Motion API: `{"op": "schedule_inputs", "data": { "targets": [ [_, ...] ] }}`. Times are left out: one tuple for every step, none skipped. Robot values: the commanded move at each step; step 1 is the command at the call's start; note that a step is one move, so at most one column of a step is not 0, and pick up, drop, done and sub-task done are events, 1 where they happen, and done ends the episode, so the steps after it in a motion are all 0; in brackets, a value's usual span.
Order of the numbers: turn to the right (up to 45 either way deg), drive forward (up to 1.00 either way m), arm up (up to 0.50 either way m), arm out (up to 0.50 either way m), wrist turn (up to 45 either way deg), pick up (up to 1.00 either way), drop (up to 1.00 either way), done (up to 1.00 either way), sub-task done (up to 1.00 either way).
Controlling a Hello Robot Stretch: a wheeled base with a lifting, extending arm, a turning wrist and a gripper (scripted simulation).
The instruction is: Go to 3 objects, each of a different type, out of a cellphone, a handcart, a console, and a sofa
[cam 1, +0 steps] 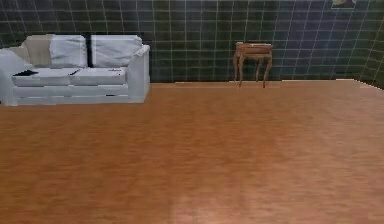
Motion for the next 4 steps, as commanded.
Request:
{"op": "schedule_inputs", "data": {
  "targets": [
    [-45.0, 0.00, 0.00, 0.00, 0.0, 0.00, 0.00, 0.00, 0.00],
    [-39.0, 0.00, 0.00, 0.00, 0.0, 0.00, 0.00, 0.00, 0.00],
    [0.0, 1.00, 0.00, 0.00, 0.0, 0.00, 0.00, 0.00, 0.00],
    [-24.0, 0.00, 0.00, 0.00, 0.0, 0.00, 0.00, 0.00, 0.00]
  ]
}}
